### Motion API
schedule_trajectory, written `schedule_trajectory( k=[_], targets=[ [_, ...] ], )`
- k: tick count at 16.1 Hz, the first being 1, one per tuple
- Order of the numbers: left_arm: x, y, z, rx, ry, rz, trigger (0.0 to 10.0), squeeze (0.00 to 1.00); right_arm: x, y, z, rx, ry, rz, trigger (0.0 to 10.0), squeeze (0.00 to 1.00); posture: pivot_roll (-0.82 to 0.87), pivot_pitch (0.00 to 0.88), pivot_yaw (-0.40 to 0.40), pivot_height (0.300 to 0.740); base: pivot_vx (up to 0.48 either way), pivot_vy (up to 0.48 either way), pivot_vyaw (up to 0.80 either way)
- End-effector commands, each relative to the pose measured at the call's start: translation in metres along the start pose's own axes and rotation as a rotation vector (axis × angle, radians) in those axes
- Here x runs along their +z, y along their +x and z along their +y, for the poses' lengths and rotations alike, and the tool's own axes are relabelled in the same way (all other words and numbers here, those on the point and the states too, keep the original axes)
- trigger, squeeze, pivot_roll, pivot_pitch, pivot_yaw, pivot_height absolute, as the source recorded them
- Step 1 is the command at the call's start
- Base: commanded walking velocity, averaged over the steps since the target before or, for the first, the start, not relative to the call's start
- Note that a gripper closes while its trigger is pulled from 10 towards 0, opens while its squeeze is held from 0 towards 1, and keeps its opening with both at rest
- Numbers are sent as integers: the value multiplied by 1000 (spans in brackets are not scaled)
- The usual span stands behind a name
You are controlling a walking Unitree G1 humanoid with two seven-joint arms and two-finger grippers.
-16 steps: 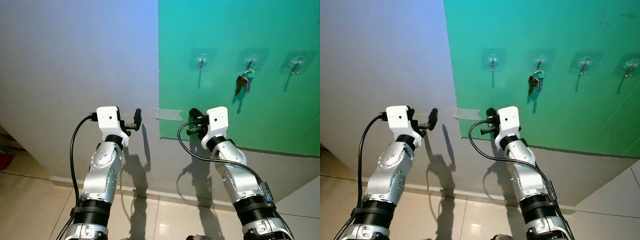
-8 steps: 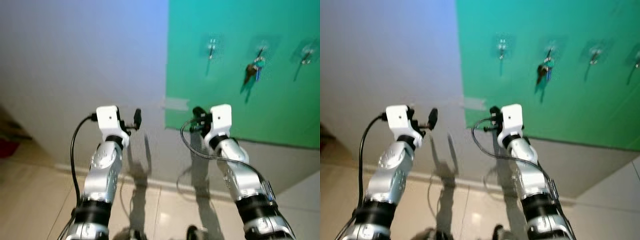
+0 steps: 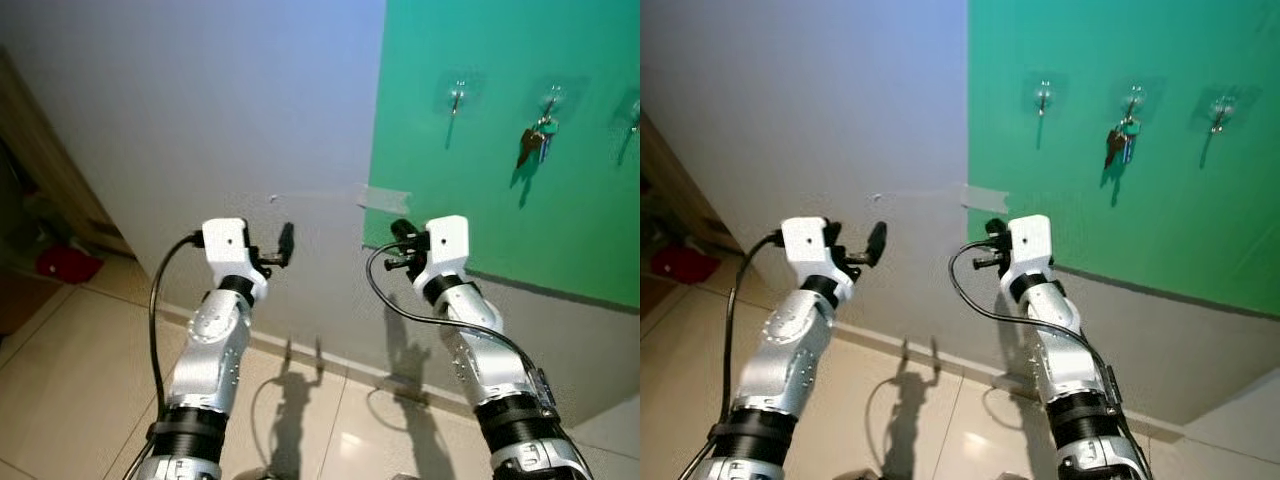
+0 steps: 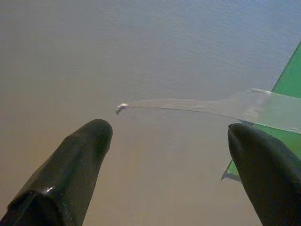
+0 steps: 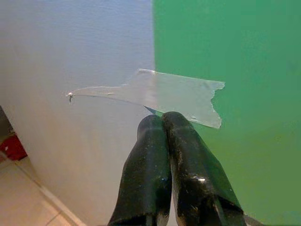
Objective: Hang keys on a hook
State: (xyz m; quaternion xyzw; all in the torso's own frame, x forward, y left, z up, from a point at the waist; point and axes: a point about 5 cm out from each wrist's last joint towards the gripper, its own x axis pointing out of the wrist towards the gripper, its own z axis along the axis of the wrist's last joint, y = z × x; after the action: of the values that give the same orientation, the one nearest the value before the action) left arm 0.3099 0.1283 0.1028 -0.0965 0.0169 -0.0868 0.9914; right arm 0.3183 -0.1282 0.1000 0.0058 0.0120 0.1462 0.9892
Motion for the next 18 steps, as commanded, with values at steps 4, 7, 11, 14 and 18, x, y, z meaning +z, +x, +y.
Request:
schedule_trajectory(
  k=[4, 7, 11, 14, 18],
  targets=[
    [10, 1, -3, -43, 31, -42, 10000, 0, 7, 7, 3, 3, -14, -10, 10000, 0, -70, 0, 58, 740, 0, 0, 0],
    [12, 2, 2, -26, 36, -43, 10000, 0, 4, 7, 6, 1, 0, -5, 10000, 0, -68, 0, 64, 740, 0, 0, 0],
    [14, 5, -1, -26, 19, -48, 10000, 0, 3, 6, 1, -11, 7, 0, 10000, 0, -76, 0, 67, 740, -392, 0, 0],
    [13, 6, -3, -27, 9, -51, 10000, 0, 2, 5, -3, -16, 11, 13, 10000, 0, -82, 0, 69, 740, -389, 0, 0],
    [11, 5, -1, -26, -1, -43, 10000, 0, -3, 3, -2, -23, -9, 33, 10000, 0, -83, 0, 74, 740, 0, 0, 0]
  ],
)
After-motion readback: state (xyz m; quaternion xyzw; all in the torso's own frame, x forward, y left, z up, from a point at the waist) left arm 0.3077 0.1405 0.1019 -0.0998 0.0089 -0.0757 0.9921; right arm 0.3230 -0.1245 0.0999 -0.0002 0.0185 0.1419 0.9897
